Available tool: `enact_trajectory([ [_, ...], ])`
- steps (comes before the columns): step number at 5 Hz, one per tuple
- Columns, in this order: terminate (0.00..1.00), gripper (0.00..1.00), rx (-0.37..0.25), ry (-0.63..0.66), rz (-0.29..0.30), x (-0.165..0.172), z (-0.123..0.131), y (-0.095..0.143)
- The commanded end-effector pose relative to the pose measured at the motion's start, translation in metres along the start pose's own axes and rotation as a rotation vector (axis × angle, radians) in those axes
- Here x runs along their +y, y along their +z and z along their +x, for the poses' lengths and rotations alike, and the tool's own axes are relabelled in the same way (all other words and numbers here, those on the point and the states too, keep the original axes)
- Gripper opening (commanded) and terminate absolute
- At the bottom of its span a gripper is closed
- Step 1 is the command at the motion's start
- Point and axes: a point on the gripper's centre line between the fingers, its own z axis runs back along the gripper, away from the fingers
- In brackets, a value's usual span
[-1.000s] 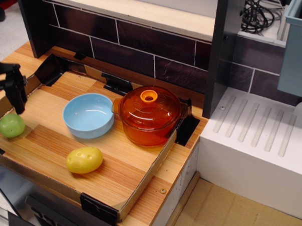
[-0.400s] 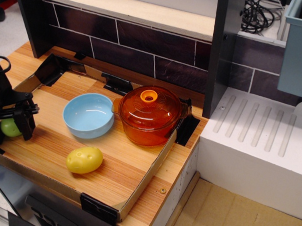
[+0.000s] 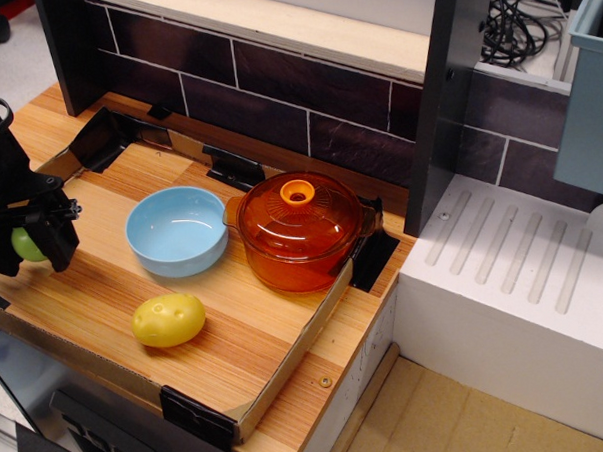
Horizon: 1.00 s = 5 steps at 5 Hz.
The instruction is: Put pear in bowl
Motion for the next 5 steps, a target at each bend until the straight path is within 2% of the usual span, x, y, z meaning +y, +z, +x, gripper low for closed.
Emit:
enact_trajectory([
  [1,0.00,0.00,-0.090,-0.145,-0.034,-0.048,0.016,0.039],
  [2,0.00,0.00,-0.066,-0.197,-0.012,-0.071,0.022,0.035],
  [3,0.00,0.00,-0.047,-0.151,-0.036,-0.094,0.027,0.024],
  [4,0.00,0.00,-0.016,-0.193,-0.063,-0.106,0.026,0.019],
  [5,0.00,1.00,-0.006,-0.249,-0.063,-0.103,0.025,0.018],
])
